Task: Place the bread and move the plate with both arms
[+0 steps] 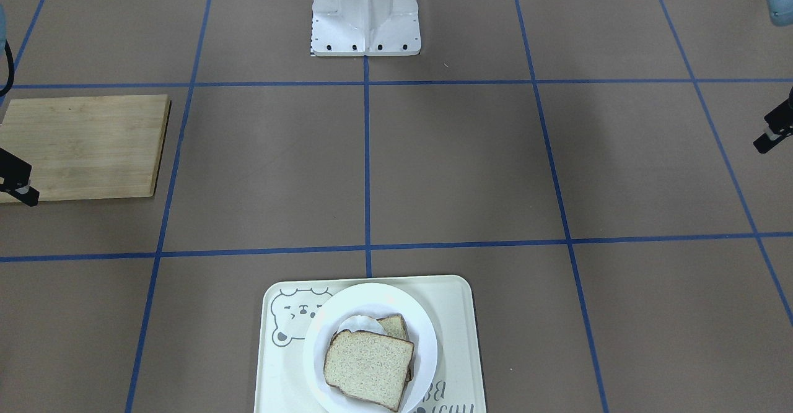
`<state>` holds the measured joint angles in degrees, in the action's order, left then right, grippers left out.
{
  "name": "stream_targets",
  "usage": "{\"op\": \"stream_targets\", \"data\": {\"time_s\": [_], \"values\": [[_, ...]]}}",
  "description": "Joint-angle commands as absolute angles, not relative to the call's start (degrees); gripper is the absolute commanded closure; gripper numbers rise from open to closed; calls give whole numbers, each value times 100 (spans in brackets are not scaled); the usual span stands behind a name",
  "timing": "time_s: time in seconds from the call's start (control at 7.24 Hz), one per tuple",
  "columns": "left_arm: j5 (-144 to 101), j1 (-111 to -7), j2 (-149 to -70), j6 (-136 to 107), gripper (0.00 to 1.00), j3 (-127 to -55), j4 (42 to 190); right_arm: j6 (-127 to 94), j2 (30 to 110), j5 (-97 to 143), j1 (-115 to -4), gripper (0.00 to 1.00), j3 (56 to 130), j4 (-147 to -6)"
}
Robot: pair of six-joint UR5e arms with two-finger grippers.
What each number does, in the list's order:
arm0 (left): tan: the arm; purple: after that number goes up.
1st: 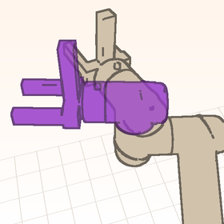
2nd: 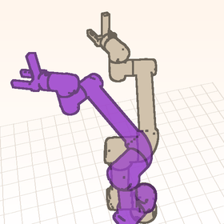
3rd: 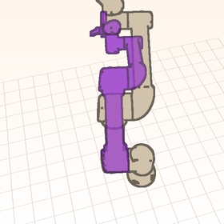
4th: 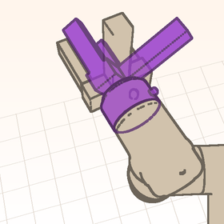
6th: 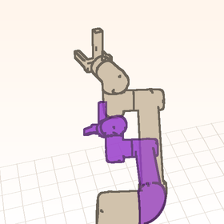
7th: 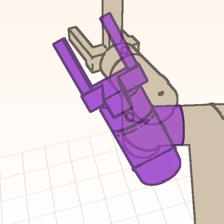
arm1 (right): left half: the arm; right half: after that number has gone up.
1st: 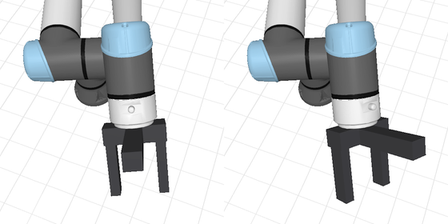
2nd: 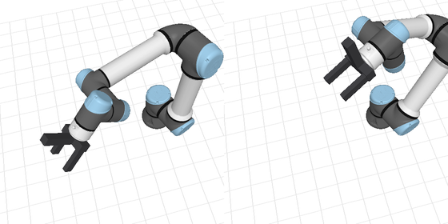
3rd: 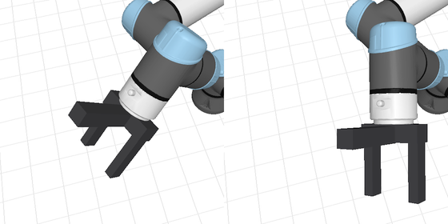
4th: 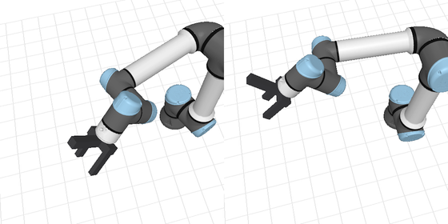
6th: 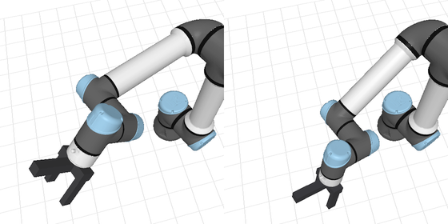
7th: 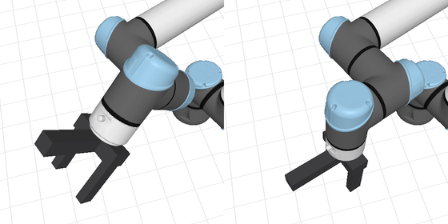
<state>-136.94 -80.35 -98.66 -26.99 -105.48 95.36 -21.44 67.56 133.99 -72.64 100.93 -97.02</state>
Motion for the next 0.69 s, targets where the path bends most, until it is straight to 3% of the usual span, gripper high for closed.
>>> {"op": "stream_targets", "data": {"time_s": [0.0,0.55], "values": [[-13676,-7989,-9931,-2707,2,-10547,9921,-2136,6750,13403,-7260,0,9967,-9694],[-13667,-7963,-10291,-2689,2,-10565,10187,-2066,6706,13412,-7436,0,9704,-9677]]}}
